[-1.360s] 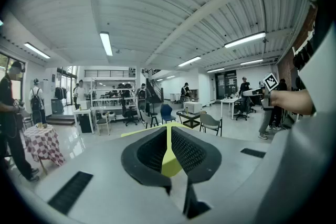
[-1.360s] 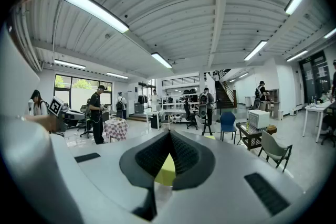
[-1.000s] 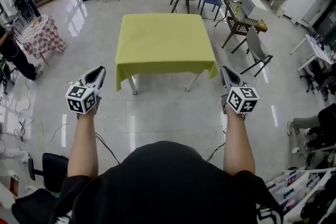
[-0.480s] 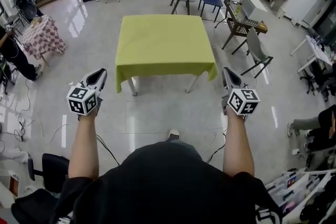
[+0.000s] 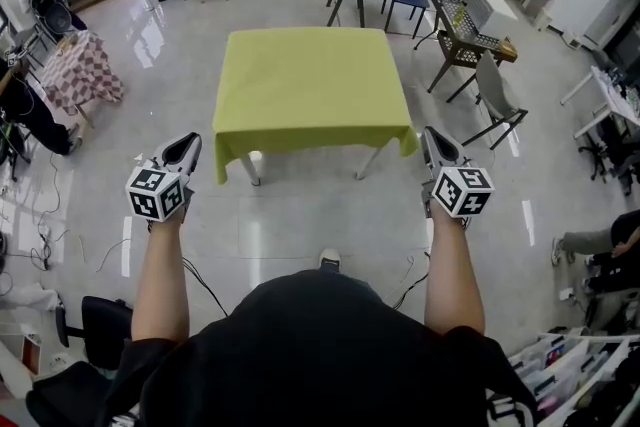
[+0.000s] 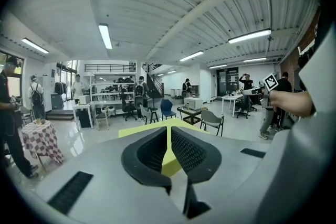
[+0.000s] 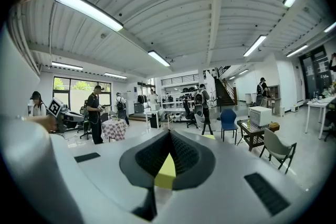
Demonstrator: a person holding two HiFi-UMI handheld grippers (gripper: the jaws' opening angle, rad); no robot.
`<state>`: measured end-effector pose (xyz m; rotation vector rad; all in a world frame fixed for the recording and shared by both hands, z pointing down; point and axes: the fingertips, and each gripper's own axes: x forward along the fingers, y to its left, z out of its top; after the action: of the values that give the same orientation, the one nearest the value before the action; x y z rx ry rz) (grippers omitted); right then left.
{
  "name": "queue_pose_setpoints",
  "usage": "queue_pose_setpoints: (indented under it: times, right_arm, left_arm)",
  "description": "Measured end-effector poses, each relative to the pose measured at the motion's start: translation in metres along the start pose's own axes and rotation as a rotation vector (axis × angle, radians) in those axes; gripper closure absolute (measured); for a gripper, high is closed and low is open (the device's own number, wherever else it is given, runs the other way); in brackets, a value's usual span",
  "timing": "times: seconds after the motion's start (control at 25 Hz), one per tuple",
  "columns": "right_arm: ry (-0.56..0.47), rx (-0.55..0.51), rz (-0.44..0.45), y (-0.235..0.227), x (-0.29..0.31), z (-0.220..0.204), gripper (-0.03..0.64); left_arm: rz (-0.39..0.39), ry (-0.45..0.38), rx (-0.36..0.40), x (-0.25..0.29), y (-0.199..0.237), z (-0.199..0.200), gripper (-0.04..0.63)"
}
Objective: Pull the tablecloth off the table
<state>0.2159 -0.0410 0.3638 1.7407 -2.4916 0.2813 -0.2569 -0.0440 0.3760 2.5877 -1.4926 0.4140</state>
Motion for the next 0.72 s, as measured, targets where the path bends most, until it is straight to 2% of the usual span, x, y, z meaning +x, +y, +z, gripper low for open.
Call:
queue_pose_setpoints:
  times: [0.32, 0.72]
  right_arm:
    - [0.021, -0.015, 0.017, -0.054, 0.062, 0.01, 0.603]
    - [0.033, -0.032, 0.06, -0.101, 0.133, 0.026, 0.603]
  left_arm:
    - [0.023, 0.016, -0.014, 0.07, 0.009, 0.012, 0.552]
    - [0.073, 0.032, -0.038, 0.127, 0.024, 0.025, 0.552]
